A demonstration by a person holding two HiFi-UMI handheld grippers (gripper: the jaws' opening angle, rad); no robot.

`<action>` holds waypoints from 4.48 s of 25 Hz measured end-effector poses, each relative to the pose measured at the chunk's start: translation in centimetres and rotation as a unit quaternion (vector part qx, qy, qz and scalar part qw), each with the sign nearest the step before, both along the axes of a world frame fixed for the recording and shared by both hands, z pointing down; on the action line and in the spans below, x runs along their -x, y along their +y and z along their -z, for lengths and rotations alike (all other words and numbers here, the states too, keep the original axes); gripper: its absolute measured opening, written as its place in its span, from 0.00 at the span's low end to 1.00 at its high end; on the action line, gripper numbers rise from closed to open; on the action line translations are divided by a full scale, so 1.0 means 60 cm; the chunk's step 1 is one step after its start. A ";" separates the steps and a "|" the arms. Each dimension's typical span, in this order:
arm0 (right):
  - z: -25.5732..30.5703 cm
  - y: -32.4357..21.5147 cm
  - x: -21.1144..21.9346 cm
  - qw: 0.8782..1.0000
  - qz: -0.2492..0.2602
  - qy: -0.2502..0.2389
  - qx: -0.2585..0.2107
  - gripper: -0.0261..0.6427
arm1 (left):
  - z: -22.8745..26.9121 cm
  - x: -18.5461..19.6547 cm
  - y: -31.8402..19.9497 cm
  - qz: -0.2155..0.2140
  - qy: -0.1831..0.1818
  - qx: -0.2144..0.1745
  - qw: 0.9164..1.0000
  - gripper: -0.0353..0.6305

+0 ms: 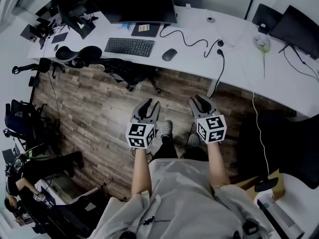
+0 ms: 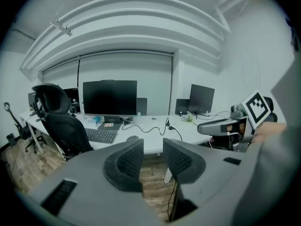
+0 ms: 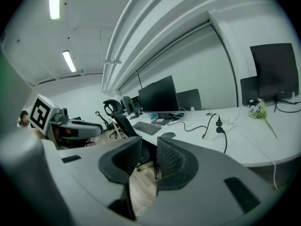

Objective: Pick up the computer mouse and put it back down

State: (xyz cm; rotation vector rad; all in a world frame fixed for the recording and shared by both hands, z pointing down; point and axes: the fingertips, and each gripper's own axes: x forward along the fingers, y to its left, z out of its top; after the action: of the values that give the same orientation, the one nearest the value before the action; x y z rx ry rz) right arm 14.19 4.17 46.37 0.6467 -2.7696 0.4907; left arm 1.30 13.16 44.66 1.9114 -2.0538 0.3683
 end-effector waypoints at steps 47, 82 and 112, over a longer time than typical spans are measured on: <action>-0.105 -0.323 0.299 0.979 -0.167 0.118 -0.007 0.22 | -0.198 0.298 -0.472 -0.199 0.044 0.069 0.977 0.30; -0.177 -0.297 0.271 0.963 -0.215 0.121 0.105 0.40 | -0.439 0.258 -0.567 -0.212 0.028 0.239 0.947 0.55; -0.215 -0.279 0.314 0.982 -0.141 0.068 0.105 0.05 | -0.456 0.264 -0.581 -0.169 -0.002 0.226 0.959 0.51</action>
State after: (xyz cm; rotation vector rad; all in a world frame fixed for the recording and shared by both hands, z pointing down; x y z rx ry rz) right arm -4.65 -12.58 59.25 0.9842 -2.4659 0.7553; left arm -14.55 -21.69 72.03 1.9483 -1.4677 0.8406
